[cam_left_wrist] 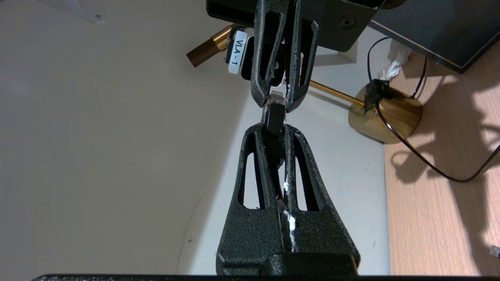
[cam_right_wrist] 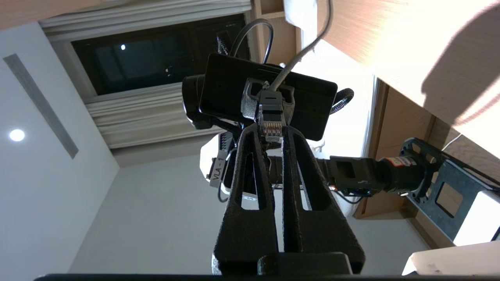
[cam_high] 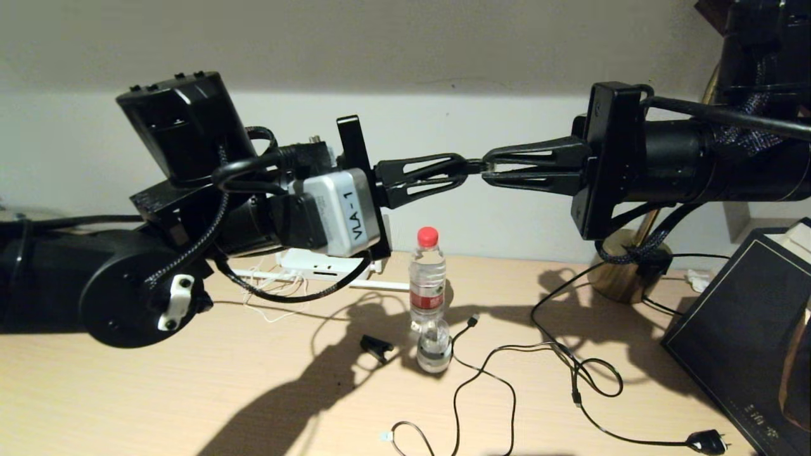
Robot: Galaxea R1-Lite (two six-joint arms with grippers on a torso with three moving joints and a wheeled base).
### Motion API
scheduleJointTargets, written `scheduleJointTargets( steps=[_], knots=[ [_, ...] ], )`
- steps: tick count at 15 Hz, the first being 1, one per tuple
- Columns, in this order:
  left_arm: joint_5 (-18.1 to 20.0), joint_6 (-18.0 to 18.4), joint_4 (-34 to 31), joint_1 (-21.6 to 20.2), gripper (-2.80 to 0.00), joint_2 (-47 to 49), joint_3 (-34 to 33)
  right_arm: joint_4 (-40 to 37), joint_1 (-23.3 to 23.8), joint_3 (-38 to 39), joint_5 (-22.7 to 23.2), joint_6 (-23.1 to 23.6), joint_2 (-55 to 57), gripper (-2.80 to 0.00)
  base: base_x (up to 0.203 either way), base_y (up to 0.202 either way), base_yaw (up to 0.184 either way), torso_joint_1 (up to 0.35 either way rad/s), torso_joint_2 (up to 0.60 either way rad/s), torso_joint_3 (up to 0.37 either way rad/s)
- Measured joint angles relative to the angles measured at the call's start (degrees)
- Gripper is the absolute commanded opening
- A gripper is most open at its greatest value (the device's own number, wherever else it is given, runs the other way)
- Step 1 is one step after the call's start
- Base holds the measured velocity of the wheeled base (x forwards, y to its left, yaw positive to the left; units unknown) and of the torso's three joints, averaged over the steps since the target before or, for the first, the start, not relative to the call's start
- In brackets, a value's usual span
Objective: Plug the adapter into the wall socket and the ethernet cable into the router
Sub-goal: Hand it to the other hand
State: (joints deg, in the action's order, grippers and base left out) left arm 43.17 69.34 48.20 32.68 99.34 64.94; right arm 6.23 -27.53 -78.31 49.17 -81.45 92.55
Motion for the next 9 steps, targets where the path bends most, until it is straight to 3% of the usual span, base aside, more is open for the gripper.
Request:
scheduleJointTargets(
  steps=[4,5,9],
  knots=[
    [-0.1,-0.1,0.06,0.37,-2.8,0.0,0.05,-0.11,0.0,0.0,0.02,0.16,0.01,-2.8,0.0,0.0,0.0,0.0,0.0,0.0],
    [-0.06,-0.1,0.09,0.44,-2.8,0.0,0.05,-0.12,-0.01,0.01,-0.09,0.49,0.01,0.0,0.0,0.0,0.0,0.0,0.0,0.0],
    [-0.21,-1.31,0.48,0.26,-2.8,-0.69,-3.72,-0.41,0.13,0.22,-1.14,0.71,-0.3,0.0,0.0,0.0,0.0,0.0,0.0,0.0]
  ],
)
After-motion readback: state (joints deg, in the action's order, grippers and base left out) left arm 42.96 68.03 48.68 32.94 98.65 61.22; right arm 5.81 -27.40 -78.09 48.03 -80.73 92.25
